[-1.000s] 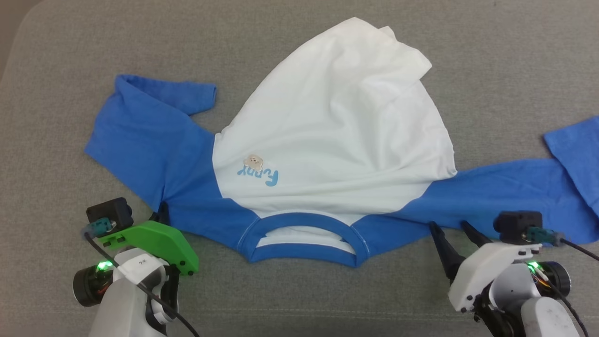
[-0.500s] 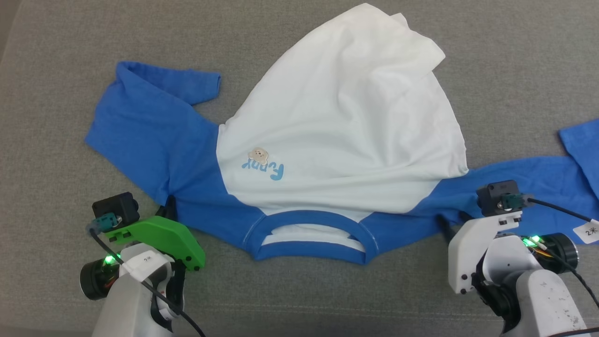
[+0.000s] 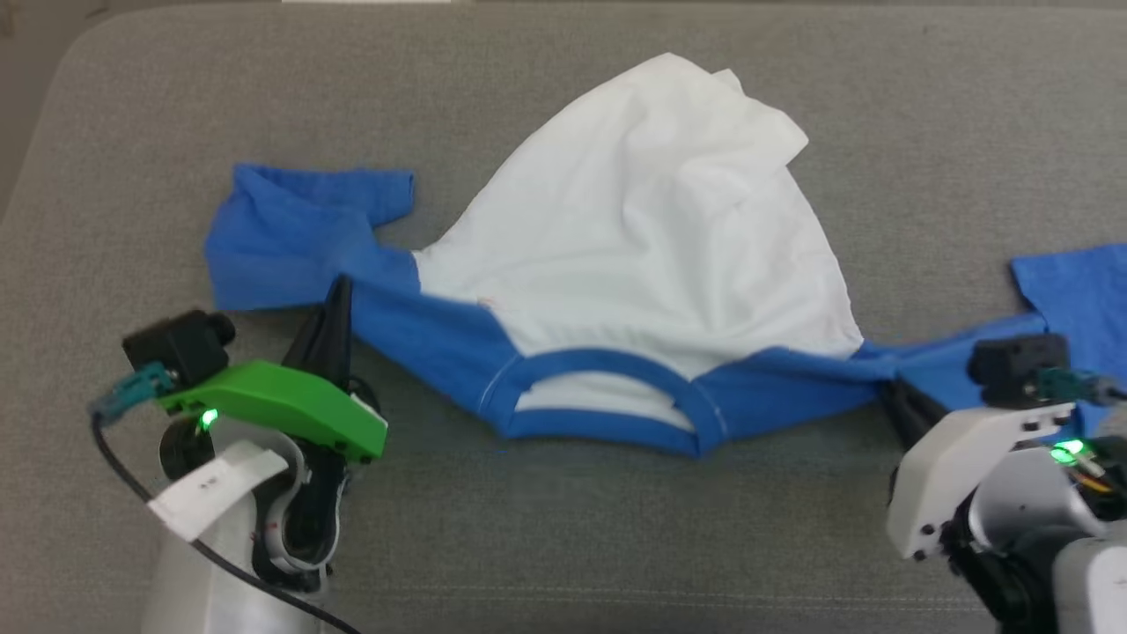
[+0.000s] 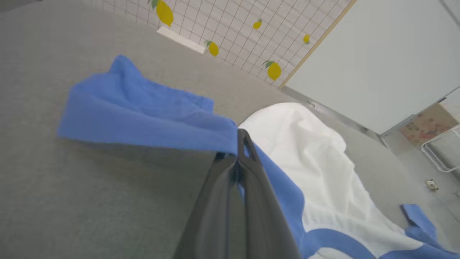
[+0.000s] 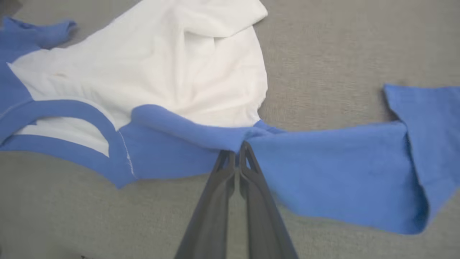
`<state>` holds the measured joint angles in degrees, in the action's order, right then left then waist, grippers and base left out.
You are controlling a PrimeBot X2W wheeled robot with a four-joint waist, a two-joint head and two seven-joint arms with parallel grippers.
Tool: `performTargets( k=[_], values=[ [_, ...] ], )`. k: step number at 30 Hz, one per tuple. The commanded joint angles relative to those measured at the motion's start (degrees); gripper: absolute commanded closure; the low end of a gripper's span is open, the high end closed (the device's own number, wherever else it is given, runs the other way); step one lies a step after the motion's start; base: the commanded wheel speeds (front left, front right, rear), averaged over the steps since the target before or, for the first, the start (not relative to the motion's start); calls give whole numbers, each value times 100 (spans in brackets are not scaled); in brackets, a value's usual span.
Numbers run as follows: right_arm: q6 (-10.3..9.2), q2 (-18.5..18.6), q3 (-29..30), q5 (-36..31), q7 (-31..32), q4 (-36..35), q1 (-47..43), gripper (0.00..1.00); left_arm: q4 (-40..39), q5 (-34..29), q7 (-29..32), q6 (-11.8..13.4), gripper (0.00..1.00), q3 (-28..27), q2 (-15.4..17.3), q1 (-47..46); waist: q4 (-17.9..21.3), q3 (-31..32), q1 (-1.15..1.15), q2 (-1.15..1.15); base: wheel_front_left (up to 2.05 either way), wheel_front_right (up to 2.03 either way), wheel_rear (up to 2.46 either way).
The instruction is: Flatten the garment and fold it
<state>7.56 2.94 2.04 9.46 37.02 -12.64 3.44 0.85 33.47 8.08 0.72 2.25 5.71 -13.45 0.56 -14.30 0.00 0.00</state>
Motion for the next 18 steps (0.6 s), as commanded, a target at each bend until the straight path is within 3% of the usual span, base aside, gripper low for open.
performTargets(
  k=[1, 4, 9, 12, 18],
  values=[
    [-8, -6, 19, -127, 131, -372, 16, 100, -328, 188, 166, -118, 100, -3, 13, -189, 89, 150, 0, 0, 0, 0, 0],
    [-8, 91, -15, -367, 463, -1022, 227, 100, -915, 399, 610, -220, 100, 59, 146, -413, 145, 210, 0, 0, 0, 0, 0],
    [-8, 822, -116, -413, 1016, -1535, 1186, 100, -1675, 972, 1484, -83, 100, 51, 193, -1207, 267, 149, 0, 0, 0, 0, 0],
    [-8, 1228, -182, -308, 1223, -1413, 1998, 100, -1742, 1122, 1831, 89, 100, -28, 258, -1848, 352, 2, 0, 0, 0, 0, 0],
    [-8, 1817, -404, -152, 1333, -501, 3956, 100, -1338, 1343, 2137, 559, 100, -241, 179, -3384, 506, -584, 0, 0, 0, 0, 0]
  ],
)
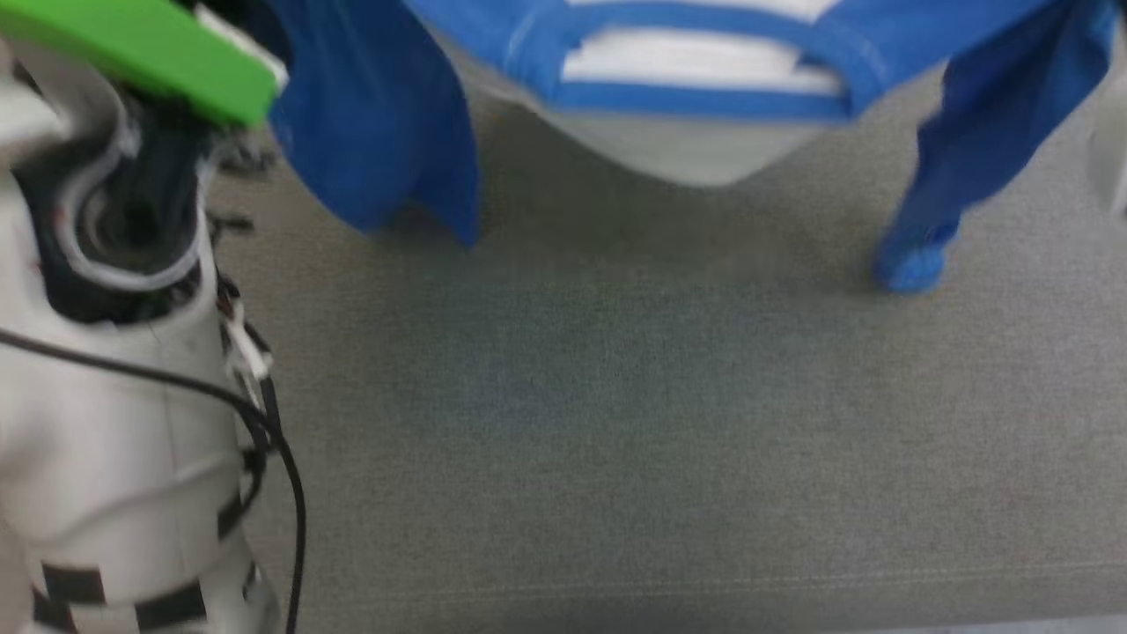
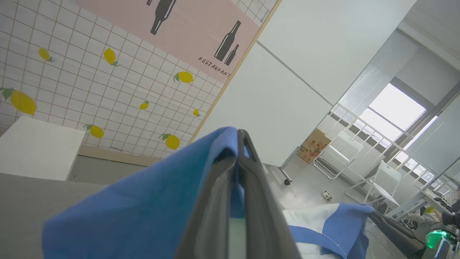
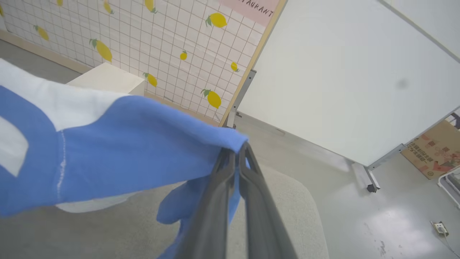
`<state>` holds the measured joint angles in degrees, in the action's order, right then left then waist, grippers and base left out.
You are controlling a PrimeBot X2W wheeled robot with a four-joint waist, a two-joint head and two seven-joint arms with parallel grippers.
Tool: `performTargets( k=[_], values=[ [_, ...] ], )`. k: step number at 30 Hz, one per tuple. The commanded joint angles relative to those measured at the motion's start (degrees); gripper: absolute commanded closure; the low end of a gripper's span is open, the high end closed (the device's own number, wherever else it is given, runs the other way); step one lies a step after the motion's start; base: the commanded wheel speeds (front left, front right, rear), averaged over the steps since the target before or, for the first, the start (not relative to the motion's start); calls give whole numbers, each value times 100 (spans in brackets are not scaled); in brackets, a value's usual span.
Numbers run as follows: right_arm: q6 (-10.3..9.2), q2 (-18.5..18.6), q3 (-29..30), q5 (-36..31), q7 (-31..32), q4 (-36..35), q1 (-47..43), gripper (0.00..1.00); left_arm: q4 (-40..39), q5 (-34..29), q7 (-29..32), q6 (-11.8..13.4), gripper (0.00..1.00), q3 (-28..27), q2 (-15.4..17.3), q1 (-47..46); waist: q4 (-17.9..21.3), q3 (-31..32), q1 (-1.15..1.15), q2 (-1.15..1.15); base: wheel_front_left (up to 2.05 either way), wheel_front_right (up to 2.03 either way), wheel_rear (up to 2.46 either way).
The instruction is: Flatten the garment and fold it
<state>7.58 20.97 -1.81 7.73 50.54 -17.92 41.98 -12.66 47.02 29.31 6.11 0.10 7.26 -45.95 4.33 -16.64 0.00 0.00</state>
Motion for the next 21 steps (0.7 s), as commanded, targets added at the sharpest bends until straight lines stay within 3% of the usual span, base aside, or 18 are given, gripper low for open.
performTargets(
  k=[1, 6, 11, 16, 21],
  values=[
    [-9, 98, -91, 24, -61, 249, 461, 100, 156, -72, 20, 59, 100, -29, 60, -419, 148, -481, 0, 0, 0, 0, 0],
    [-9, 281, -424, -150, -322, 1239, 1940, 100, 930, -349, -87, 183, 100, -49, 206, -1627, 243, -1076, 0, 0, 0, 0, 0],
    [-9, 139, -517, -493, -909, 2158, 3281, 100, 1709, -780, -540, 248, 100, -102, 417, -2818, 334, -1630, 0, 0, 0, 0, 0],
    [-9, -175, -188, -944, -1712, 2833, 4312, 100, 2341, -1044, -1337, 309, 100, -295, 478, -3852, 372, -1983, 0, 0, 0, 0, 0],
    [-9, -422, 219, -1466, -2637, 3395, 5071, 100, 2712, -1104, -2105, 198, 100, -433, 438, -4548, 368, -2101, 0, 0, 0, 0, 0]
  ],
)
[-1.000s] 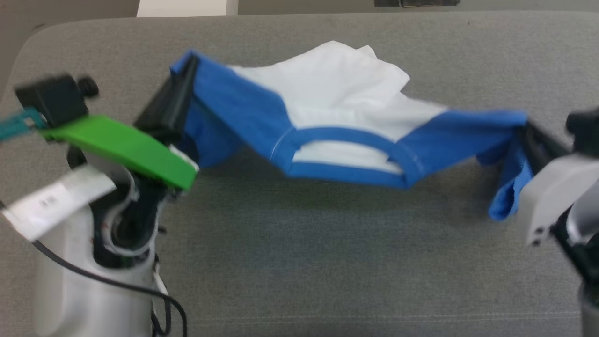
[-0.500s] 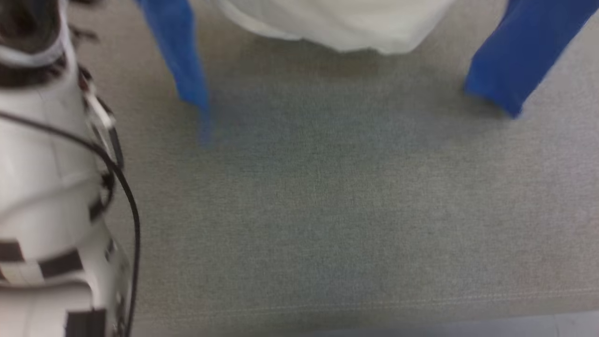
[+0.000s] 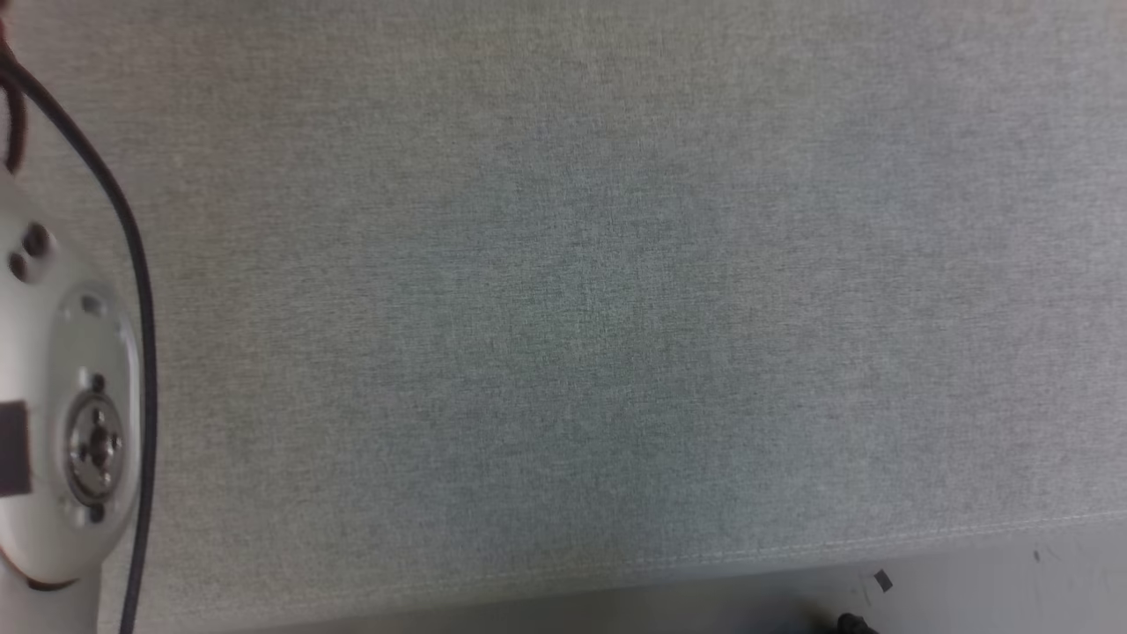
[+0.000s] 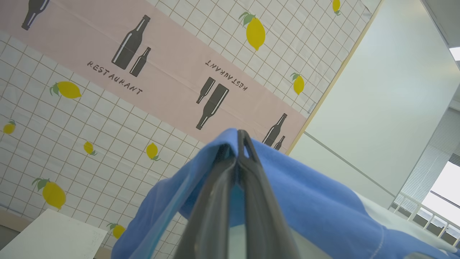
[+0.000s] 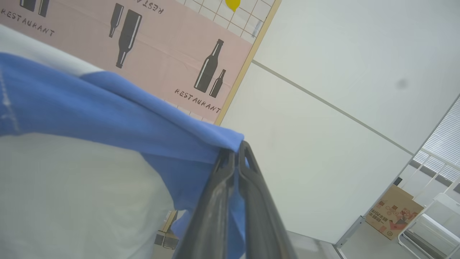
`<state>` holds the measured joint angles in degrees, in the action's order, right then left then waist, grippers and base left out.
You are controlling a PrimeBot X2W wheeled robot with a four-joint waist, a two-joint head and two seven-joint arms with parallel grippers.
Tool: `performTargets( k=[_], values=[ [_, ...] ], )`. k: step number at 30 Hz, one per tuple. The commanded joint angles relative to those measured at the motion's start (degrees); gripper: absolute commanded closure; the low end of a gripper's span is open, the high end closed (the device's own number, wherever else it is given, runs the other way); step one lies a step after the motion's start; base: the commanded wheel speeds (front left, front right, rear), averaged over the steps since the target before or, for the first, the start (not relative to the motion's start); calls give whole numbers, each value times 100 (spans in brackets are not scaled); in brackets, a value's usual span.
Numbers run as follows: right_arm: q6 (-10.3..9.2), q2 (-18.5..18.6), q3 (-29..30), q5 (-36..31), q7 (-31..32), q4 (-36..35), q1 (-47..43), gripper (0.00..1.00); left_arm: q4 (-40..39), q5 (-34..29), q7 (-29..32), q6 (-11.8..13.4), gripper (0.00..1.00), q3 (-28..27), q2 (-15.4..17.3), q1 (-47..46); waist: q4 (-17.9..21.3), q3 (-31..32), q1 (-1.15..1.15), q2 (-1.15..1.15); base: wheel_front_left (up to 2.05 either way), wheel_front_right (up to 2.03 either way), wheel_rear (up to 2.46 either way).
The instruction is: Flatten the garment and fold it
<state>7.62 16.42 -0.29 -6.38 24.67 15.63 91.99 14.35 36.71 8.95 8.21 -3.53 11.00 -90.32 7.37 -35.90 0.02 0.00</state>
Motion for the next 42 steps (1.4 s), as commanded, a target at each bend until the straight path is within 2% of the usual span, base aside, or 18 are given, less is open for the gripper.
performTargets(
  k=[1, 6, 10, 16, 22, 26, 31, 36, 42],
  values=[
    [-13, 5, 107, -128, -236, 130, 183, 100, 78, -77, -175, -63, 100, -73, 69, -212, 55, -193, -2, 0, 0, 0, 0],
    [-13, -9, 136, -169, -841, 622, 308, 100, 408, 20, -370, -352, 100, -90, 129, -195, -12, -206, -2, 0, 0, 0, 0],
    [-13, 23, -115, 79, -1069, 957, -220, 100, 613, -7, -316, -605, 100, 52, 217, 394, -96, -102, -2, 0, 0, 0, 0],
    [-13, 106, -563, 863, -1042, 904, -1836, 100, 579, -154, -55, -966, 100, 379, 456, 2036, -219, 317, -2, 0, 0, 0, 0],
    [-13, 297, -553, 1733, -428, -132, -4085, 100, -81, -95, 508, -1120, 100, 705, 556, 4386, -336, 929, -2, 0, 0, 0, 0],
    [-13, 243, -242, 2003, 154, -1090, -5638, 100, -653, 134, 861, -1034, 100, 782, 489, 6008, -333, 1265, -2, 0, 0, 0, 0],
    [-13, -195, 358, 1944, 547, -2089, -7349, 100, -1275, 400, 1176, -787, 100, 877, 278, 7633, -362, 1585, -2, 0, 0, 0, 0],
    [-13, -690, 786, 1687, 561, -2385, -8362, 100, -1593, 493, 1429, -583, 100, 1027, 164, 8536, -422, 1827, -2, 0, 0, 0, 0],
    [-13, -1117, 1124, 1444, 451, -2222, -9031, 100, -1749, 494, 1745, -443, 100, 1167, 252, 9172, -483, 2035, -2, 0, 0, 0, 0]
  ],
)
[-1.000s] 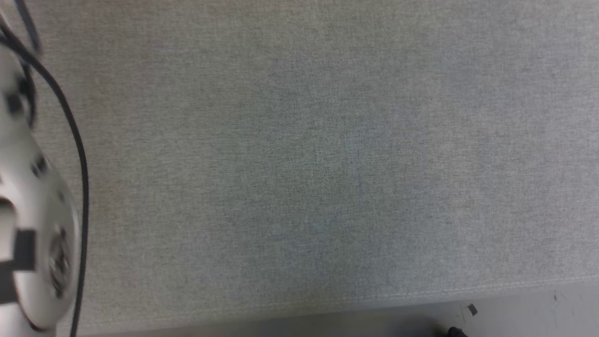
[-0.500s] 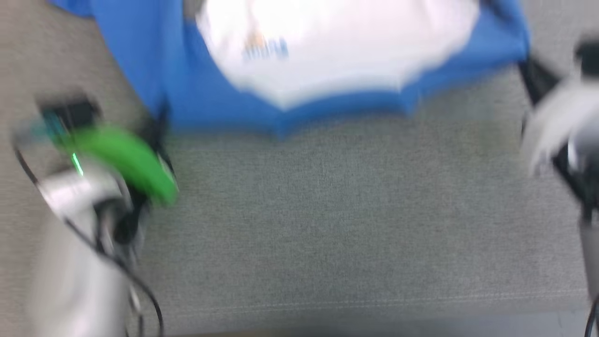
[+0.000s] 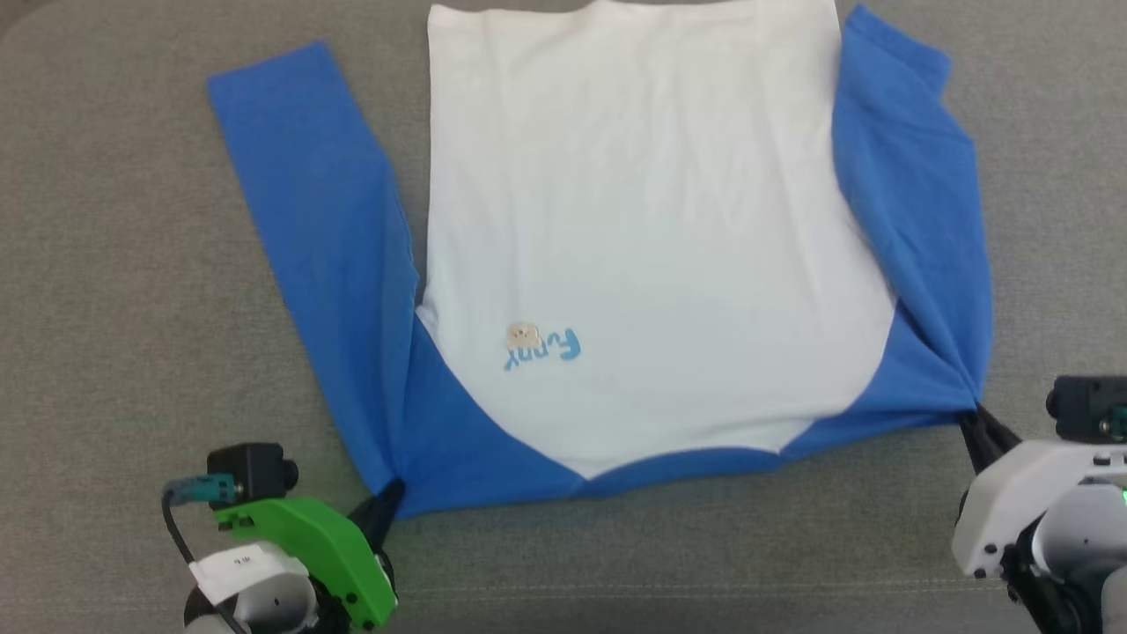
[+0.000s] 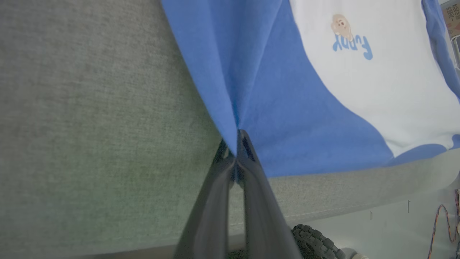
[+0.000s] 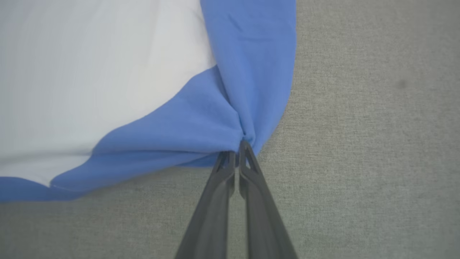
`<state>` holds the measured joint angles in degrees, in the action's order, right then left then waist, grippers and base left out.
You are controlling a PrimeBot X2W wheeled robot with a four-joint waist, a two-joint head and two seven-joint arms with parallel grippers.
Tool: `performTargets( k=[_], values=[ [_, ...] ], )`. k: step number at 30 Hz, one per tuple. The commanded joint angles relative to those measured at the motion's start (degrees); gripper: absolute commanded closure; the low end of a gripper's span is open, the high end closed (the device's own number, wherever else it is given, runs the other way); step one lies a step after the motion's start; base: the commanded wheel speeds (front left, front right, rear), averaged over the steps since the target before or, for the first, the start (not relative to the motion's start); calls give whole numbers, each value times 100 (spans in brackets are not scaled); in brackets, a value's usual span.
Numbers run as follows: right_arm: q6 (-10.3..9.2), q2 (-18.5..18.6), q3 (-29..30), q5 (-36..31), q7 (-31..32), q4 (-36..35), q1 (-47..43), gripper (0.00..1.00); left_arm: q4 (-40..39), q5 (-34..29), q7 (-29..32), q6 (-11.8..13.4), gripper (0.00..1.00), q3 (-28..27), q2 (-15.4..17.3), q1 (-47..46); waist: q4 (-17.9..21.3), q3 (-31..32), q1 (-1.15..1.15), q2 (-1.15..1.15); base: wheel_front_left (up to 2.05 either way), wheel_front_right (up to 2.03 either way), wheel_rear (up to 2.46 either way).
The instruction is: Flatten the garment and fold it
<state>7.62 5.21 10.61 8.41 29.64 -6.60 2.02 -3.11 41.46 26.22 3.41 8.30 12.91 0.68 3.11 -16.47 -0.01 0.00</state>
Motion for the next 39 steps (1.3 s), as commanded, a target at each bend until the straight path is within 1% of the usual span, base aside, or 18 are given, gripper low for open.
performTargets(
  k=[1, 4, 9, 17, 20, 21, 22, 23, 26, 31, 34, 39],
  values=[
    [-13, -46, 99, -75, -63, 77, -105, 100, -19, 12, 69, 60, 100, 11, 78, 155, -67, 117, 1, 0, 0, 0, 0],
    [-13, -158, 289, -214, -43, 247, -272, 100, -49, 7, 215, 111, 100, 103, 102, 359, -89, 168, 1, 0, 0, 0, 0],
    [-13, -223, 370, -333, -37, 518, -396, 100, 0, -62, 194, 136, 100, 208, 78, 470, -116, 175, 1, 0, 0, 0, 0],
    [-13, -232, 341, -254, -13, 1206, -331, 100, 355, -291, 125, 94, 100, 499, 16, 340, -132, 118, 1, 0, 0, 0, 0],
    [-13, -232, 308, -127, -89, 1361, -300, 100, 422, -298, -28, 83, 100, 505, -70, 274, -121, 135, 1, 0, 0, 0, 0],
    [-13, -232, 307, -69, -133, 1389, -293, 100, 428, -315, -97, 83, 69, 496, -87, 256, -117, 147, 1, 0, 0, 0, 0],
    [-13, -232, 280, -22, -234, 1395, -295, 57, 426, -321, -176, 82, 1, 485, -115, 239, -121, 167, 1, 0, 0, 0, 0],
    [-13, -233, 266, 28, -303, 1408, -308, 0, 415, -311, -239, 76, 0, 472, -144, 231, -124, 191, 1, 0, 0, 0, 0],
    [-13, -233, 221, 190, -665, 1270, -375, 0, 315, -250, -501, 81, 0, 355, -238, 228, -128, 287, 1, 0, 0, 0, 0],
    [-13, -233, 196, 365, -1328, 766, -520, 0, -25, -336, -1029, 124, 0, 91, -242, 139, -95, 394, 1, 0, 0, 0, 0],
    [-13, -233, 181, 445, -1787, 434, -553, 0, -200, -455, -1595, 185, 0, -203, -260, -73, -52, 404, 1, 0, 0, 0, 0],
    [-13, -233, 55, 410, -2284, 29, -488, 0, 79, -890, -2353, 364, 0, -517, -149, -684, 70, 264, 1, 0, 0, 0, 0]
  ],
)
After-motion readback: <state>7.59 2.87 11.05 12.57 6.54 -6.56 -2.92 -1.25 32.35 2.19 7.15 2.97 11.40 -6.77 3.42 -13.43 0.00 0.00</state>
